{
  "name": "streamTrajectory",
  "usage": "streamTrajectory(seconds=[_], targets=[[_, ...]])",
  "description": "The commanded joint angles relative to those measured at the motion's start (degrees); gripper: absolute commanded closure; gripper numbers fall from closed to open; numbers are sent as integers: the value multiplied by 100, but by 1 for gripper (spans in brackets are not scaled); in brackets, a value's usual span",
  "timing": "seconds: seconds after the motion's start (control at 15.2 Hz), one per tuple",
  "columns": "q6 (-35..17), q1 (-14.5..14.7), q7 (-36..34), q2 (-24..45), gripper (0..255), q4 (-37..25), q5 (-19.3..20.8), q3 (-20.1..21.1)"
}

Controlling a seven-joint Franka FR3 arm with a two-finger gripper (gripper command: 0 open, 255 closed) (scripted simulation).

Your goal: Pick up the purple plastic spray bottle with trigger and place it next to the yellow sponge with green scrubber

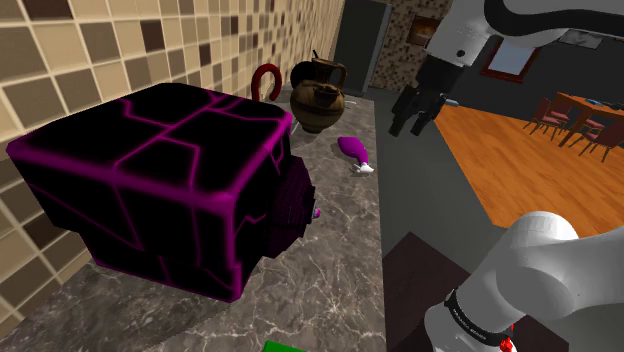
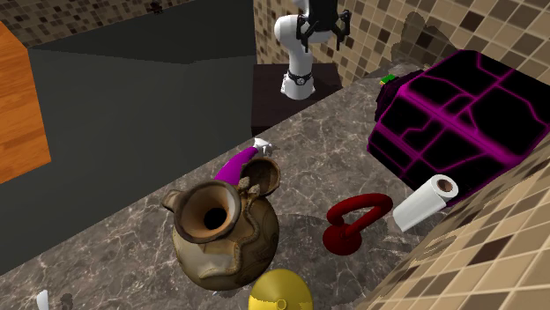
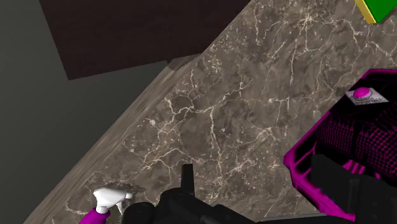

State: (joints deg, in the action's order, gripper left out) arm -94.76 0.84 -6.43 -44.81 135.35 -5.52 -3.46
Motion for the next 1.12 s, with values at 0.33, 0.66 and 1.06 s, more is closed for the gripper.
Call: streamTrajectory(seconds=[0.33,0.66,1.06], targets=[[-921,-228,-14,577,0,254,159,-167],[-1819,-438,-39,1286,0,347,280,-356],[-2821,-657,-62,2270,0,247,346,-610]])
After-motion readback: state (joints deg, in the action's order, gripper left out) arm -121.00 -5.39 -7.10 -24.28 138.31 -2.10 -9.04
